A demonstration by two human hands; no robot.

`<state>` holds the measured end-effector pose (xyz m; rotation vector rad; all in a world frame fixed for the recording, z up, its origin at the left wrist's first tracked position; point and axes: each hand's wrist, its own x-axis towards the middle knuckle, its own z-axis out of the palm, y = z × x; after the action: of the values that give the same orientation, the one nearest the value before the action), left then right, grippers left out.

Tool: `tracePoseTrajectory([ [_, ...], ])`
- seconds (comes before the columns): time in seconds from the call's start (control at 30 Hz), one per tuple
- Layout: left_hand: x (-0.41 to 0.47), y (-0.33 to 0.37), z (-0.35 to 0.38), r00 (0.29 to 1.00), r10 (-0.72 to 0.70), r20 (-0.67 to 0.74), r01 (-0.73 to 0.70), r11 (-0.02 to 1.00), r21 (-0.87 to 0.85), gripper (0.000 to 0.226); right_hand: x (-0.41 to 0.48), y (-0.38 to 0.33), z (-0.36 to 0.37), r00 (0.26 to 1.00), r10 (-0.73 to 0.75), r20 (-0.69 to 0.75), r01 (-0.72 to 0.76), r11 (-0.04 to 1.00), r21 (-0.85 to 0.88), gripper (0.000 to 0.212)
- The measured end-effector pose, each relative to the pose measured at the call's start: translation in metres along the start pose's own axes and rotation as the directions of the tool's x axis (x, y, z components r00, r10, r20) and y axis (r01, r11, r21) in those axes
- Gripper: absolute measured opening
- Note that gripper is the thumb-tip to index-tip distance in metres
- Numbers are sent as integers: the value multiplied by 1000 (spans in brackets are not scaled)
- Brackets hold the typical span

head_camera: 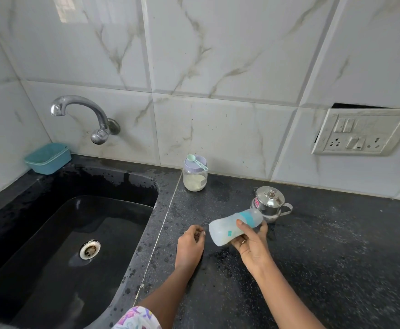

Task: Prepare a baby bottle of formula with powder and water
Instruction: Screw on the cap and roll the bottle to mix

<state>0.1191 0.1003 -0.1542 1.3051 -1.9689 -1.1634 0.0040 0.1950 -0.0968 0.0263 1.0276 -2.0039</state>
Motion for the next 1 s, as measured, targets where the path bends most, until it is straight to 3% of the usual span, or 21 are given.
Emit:
tracePoseTrajectory([
  [0.1, 0, 0, 0, 1000, 0, 1, 0, 1000, -3, 13, 6, 4, -5, 998, 25, -50, -16, 985, 172, 59],
  [0.23, 0, 1, -1, 1000, -6, -3, 6, 1000, 1, 13, 4, 4, -9, 1000, 7, -1, -7, 995, -103, 67],
  [0.3, 0, 2, -1, 1000, -7, -3, 7, 1000, -4, 12, 3, 2, -10, 999, -30, -19, 27, 990, -140, 73],
  [0.43, -1, 1, -1, 1000, 1, -1, -1, 1000, -5, 12, 6, 6, -11, 993, -68, -93, 73, 996, 58, 67],
  [0.6, 0, 1, -1, 1000, 0, -5, 0, 1000, -2, 12, 1, 9, -11, 996, -91, -17, 86, 975, -206, 81],
  [0.73, 0, 0, -1, 1000, -4, 3, 4, 1000, -4, 11, 6, 12, -14, 985, -127, -119, 125, 992, -27, 72],
  [0.9, 0, 0, 0, 1000, -9, -1, 9, 1000, -5, 11, 1, 10, -12, 993, -118, -23, 112, 977, -183, 76],
  [1.0, 0, 0, 0, 1000, -7, 3, 7, 1000, -15, 11, 7, 11, -15, 989, -126, -75, 125, 992, -25, 68],
])
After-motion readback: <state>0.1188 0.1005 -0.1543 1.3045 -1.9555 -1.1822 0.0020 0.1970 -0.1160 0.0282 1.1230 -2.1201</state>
